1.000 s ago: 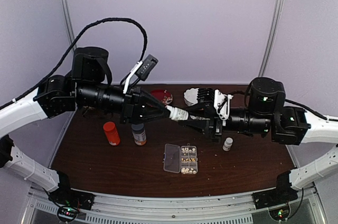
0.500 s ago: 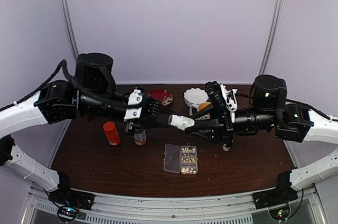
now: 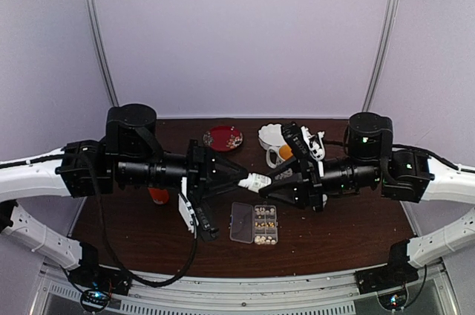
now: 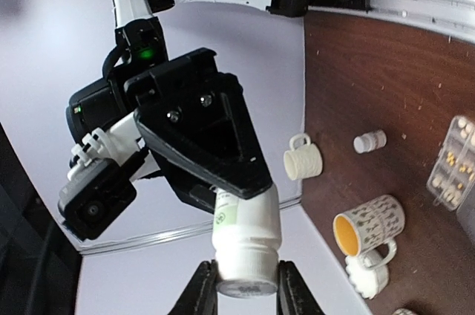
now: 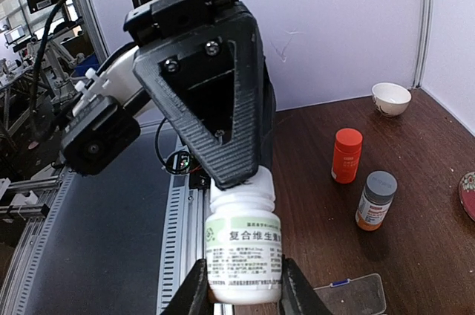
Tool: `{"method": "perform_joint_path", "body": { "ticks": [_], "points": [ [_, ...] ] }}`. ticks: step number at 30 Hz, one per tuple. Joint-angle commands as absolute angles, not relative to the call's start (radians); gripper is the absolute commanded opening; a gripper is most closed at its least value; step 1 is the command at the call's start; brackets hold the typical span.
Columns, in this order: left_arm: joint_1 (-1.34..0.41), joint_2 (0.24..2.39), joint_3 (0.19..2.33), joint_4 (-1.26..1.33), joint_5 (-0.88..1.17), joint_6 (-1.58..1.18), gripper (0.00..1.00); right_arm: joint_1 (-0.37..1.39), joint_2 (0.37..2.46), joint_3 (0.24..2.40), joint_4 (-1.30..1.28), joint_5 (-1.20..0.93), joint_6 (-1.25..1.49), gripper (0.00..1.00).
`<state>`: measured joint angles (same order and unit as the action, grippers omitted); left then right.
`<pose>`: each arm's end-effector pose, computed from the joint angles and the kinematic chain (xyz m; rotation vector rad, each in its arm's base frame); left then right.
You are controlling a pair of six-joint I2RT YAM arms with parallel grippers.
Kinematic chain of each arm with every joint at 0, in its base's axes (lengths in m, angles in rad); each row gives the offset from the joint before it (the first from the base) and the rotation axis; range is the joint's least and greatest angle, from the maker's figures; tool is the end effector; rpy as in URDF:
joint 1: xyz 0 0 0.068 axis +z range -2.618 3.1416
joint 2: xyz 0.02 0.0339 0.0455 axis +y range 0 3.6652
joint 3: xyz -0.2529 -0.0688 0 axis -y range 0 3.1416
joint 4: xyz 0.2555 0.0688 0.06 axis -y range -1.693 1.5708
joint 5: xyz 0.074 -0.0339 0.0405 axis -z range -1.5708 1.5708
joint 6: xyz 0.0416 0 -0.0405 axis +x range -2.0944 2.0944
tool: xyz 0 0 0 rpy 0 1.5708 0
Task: Sort the pills into containers
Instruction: Screw the lid of the pill bottle onto the pill bottle.
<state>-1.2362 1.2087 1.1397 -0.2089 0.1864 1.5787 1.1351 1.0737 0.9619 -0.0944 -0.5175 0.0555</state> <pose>0.0912 -0.2858 0.3607 1.8363 0.1711 0.0671 0.0944 0.2515 0.3444 -1.3298 1.4228 1.2847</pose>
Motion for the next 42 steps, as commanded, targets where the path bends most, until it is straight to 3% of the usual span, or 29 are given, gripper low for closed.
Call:
{"method": "perform_joint_path", "body": {
  "ticks": [1, 6, 8, 11, 13, 24, 29, 33, 35, 37, 39, 42],
  "points": [
    [-1.244, 1.274, 1.058, -0.028, -0.049, 1.912, 0.0, 1.16, 1.08, 0.983, 0.102, -0.634, 0.093, 0.0],
    [-1.259, 1.282, 0.983, 0.15, -0.125, 2.115, 0.03, 1.157, 1.076, 0.972, 0.117, -0.636, 0.107, 0.0],
    [-1.259, 1.276, 0.969, 0.195, -0.112, 2.111, 0.23, 1.155, 1.072, 0.967, 0.121, -0.63, 0.11, 0.0],
    [-1.259, 1.272, 0.97, 0.231, -0.101, 2.003, 0.61, 1.154, 1.063, 0.966, 0.105, -0.612, 0.103, 0.0],
    [-1.258, 1.264, 0.961, 0.27, -0.097, 1.924, 0.71, 1.152, 1.056, 0.969, 0.076, -0.593, 0.089, 0.0],
    [-1.259, 1.111, 0.839, 0.456, -0.055, 1.362, 0.87, 1.147, 0.942, 0.954, -0.081, -0.431, -0.038, 0.01],
    [-1.258, 1.033, 0.852, 0.383, -0.012, 0.952, 0.78, 1.148, 0.91, 0.926, -0.082, -0.324, -0.109, 0.0],
    [-1.259, 1.035, 0.949, 0.288, -0.146, 0.47, 0.75, 1.155, 0.902, 0.91, -0.065, -0.225, -0.178, 0.0],
    [-1.259, 1.05, 1.032, 0.153, -0.166, 0.269, 0.81, 1.163, 0.899, 0.89, -0.027, -0.18, -0.218, 0.0],
    [-1.259, 1.07, 1.116, 0.021, -0.132, 0.113, 0.96, 1.174, 0.899, 0.867, 0.015, -0.138, -0.254, 0.0],
    [-1.258, 1.081, 1.185, -0.099, -0.097, -0.036, 0.98, 1.184, 0.904, 0.858, 0.049, -0.107, -0.282, 0.0],
    [-1.25, 1.062, 1.163, -0.059, -0.014, -0.176, 0.97, 1.194, 0.915, 0.855, 0.083, -0.077, -0.306, 0.0]
  ]
}}
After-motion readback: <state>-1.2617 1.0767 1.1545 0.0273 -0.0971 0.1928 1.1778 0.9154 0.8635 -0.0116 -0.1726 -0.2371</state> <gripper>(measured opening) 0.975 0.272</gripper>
